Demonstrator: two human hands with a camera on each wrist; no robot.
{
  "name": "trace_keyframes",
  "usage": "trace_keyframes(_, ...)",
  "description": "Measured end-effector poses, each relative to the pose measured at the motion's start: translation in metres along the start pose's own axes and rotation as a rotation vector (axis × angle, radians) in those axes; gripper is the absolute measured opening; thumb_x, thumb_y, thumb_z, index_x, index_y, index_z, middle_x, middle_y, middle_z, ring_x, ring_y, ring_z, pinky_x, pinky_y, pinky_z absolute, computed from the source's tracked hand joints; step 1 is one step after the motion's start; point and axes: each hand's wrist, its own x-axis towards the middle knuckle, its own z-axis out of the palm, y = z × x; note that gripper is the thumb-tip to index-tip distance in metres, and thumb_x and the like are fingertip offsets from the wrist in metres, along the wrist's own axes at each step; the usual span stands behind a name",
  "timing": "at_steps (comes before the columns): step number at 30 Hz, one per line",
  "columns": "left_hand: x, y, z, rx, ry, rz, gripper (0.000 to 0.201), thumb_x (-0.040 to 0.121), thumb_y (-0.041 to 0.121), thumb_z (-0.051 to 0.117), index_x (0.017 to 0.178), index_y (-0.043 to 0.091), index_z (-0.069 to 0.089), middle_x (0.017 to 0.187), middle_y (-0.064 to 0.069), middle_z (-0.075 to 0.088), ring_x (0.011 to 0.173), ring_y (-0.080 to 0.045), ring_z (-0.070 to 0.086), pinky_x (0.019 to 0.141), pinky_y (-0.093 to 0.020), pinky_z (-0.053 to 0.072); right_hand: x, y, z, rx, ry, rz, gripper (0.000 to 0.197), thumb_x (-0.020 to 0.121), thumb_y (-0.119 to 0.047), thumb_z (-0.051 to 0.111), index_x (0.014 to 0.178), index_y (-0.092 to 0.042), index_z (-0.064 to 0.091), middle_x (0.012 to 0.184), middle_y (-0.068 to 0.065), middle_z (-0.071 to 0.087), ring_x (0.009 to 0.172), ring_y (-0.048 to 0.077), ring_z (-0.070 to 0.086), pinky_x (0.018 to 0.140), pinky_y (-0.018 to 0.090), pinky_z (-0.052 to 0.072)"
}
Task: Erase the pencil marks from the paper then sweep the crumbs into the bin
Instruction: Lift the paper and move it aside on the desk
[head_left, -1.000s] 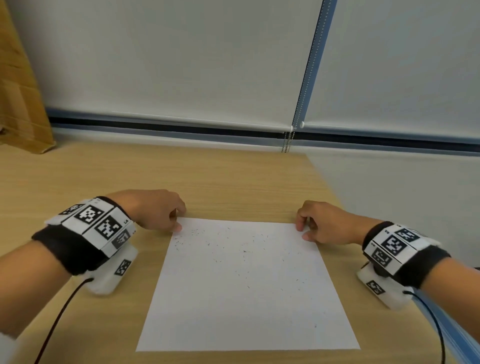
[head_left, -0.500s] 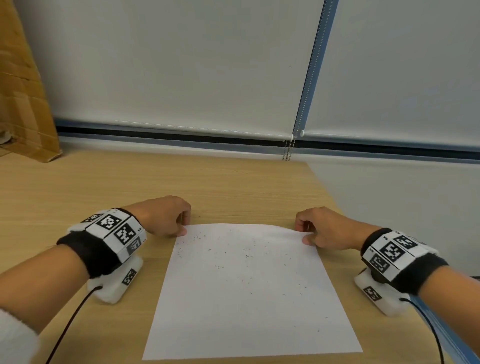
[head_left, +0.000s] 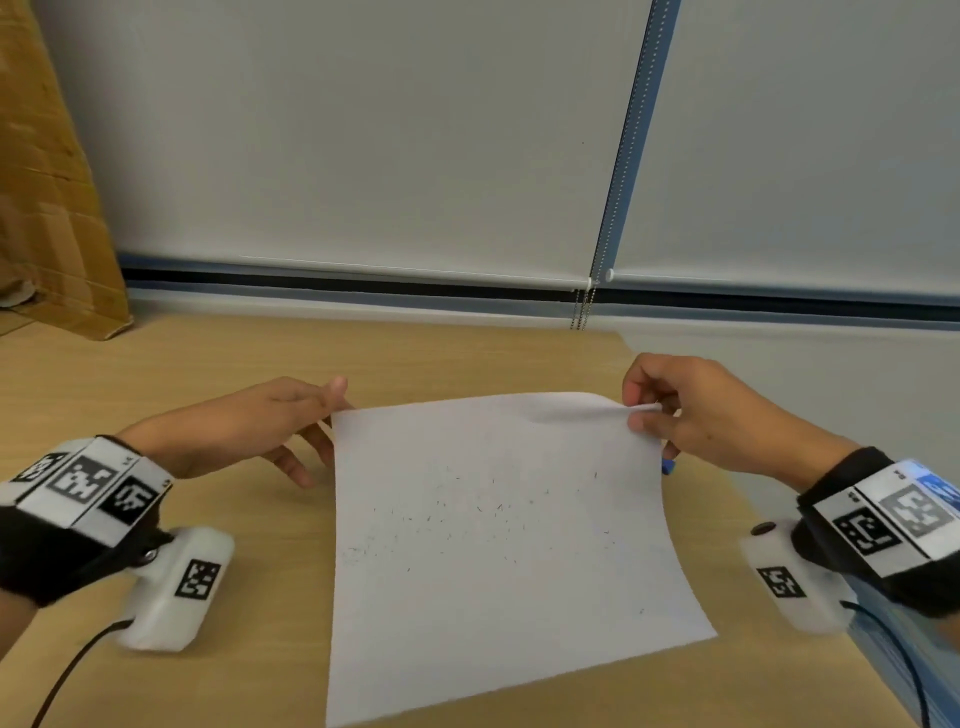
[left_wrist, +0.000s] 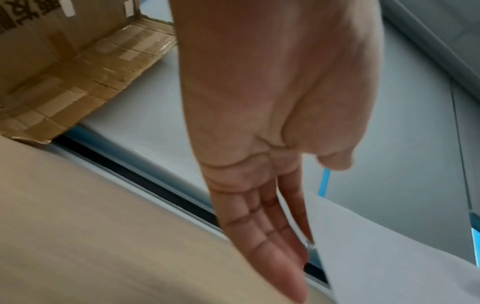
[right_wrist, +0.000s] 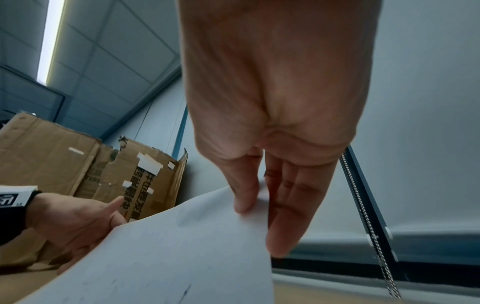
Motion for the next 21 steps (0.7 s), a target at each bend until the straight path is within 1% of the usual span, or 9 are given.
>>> trace_keyframes(3, -0.016, 0.005, 0.001, -0.012, 0.059, 0.144, 0.046, 0.074, 0.069, 0.059, 0.095, 0.032, 0.075, 0.1, 0.008, 0.073, 0.084, -0.014, 0.068, 0.066, -0.028, 0.058, -0.003, -0.008, -0.011, 0.033, 0.075, -0.027, 0.02, 0.087, -0.008, 0.065, 0.086, -0.025, 0.056, 0.087, 0.004, 0.06, 0.074, 0.026, 0.064, 0.057, 0.039, 0.059)
trace_keyframes(5, -0.02, 0.01, 0.007, 0.0, 0.126, 0.18, 0.018, 0.074, 0.049, 0.076, 0.09, 0.042, 0.074, 0.087, 0.001, 0.073, 0.067, -0.012, 0.066, 0.059, -0.023, 0.056, -0.005, -0.014, -0.017, 0.039, 0.118, -0.037, 0.023, 0.086, -0.006, 0.066, 0.085, -0.027, 0.055, 0.087, 0.004, 0.06, 0.074, 0.025, 0.064, 0.058, 0.039, 0.059)
trace_keyframes(6, -0.021, 0.013, 0.009, -0.001, 0.183, 0.198, 0.014, 0.075, 0.035, 0.075, 0.085, 0.045, 0.074, 0.079, -0.002, 0.072, 0.058, -0.01, 0.063, 0.055, -0.02, 0.054, -0.006, -0.017, -0.02, 0.037, 0.136, -0.043, 0.024, 0.086, -0.006, 0.066, 0.085, -0.028, 0.055, 0.088, 0.002, 0.06, 0.075, 0.024, 0.063, 0.058, 0.038, 0.059)
trace_keyframes(7, -0.021, 0.016, 0.01, 0.018, 0.254, 0.23, 0.021, 0.077, 0.028, 0.072, 0.08, 0.049, 0.073, 0.073, -0.004, 0.071, 0.052, -0.01, 0.059, 0.052, -0.019, 0.052, -0.007, -0.022, -0.024, 0.035, 0.157, -0.053, 0.025, 0.085, -0.006, 0.067, 0.086, -0.028, 0.055, 0.088, 0.0, 0.06, 0.077, 0.024, 0.062, 0.057, 0.039, 0.059)
trace_keyframes(9, -0.024, 0.026, 0.009, 0.075, 0.373, 0.294, 0.024, 0.079, 0.029, 0.068, 0.077, 0.053, 0.07, 0.066, -0.003, 0.068, 0.047, -0.012, 0.057, 0.049, -0.018, 0.05, -0.009, -0.032, -0.032, 0.04, 0.213, -0.081, 0.027, 0.083, -0.005, 0.068, 0.086, -0.029, 0.055, 0.087, -0.004, 0.059, 0.079, 0.026, 0.06, 0.056, 0.041, 0.059)
trace_keyframes(11, -0.028, 0.039, 0.004, 0.108, 0.485, 0.35, 0.01, 0.077, 0.036, 0.066, 0.077, 0.044, 0.072, 0.061, -0.001, 0.067, 0.045, -0.013, 0.056, 0.048, -0.022, 0.049, -0.012, -0.042, -0.044, 0.018, 0.289, -0.114, 0.031, 0.082, -0.006, 0.07, 0.087, -0.032, 0.054, 0.087, -0.007, 0.06, 0.079, 0.026, 0.061, 0.059, 0.042, 0.058)
trace_keyframes(13, -0.032, 0.05, -0.003, 0.119, 0.58, 0.401, 0.013, 0.075, 0.04, 0.066, 0.079, 0.031, 0.074, 0.059, 0.0, 0.066, 0.042, -0.011, 0.055, 0.05, -0.031, 0.05, -0.015, -0.052, -0.055, -0.005, 0.364, -0.15, 0.03, 0.082, -0.008, 0.07, 0.089, -0.031, 0.053, 0.088, -0.008, 0.062, 0.079, 0.024, 0.062, 0.065, 0.043, 0.058)
trace_keyframes(16, -0.035, 0.059, -0.013, 0.118, 0.65, 0.449, 0.018, 0.074, 0.046, 0.066, 0.087, 0.035, 0.072, 0.057, 0.0, 0.065, 0.041, -0.013, 0.055, 0.055, -0.035, 0.051, -0.018, -0.058, -0.064, 0.036, 0.451, -0.195, 0.03, 0.082, -0.007, 0.07, 0.087, -0.031, 0.052, 0.086, -0.007, 0.061, 0.076, 0.028, 0.063, 0.066, 0.046, 0.057)
trace_keyframes(21, -0.03, 0.052, 0.001, 0.293, 0.617, 0.346, 0.008, 0.082, 0.031, 0.068, 0.076, 0.026, 0.067, 0.058, 0.004, 0.067, 0.043, -0.009, 0.06, 0.055, -0.035, 0.053, -0.022, -0.048, -0.034, -0.058, 0.335, -0.149, 0.03, 0.082, -0.01, 0.069, 0.089, -0.032, 0.05, 0.091, -0.01, 0.058, 0.083, 0.019, 0.06, 0.069, 0.044, 0.055)
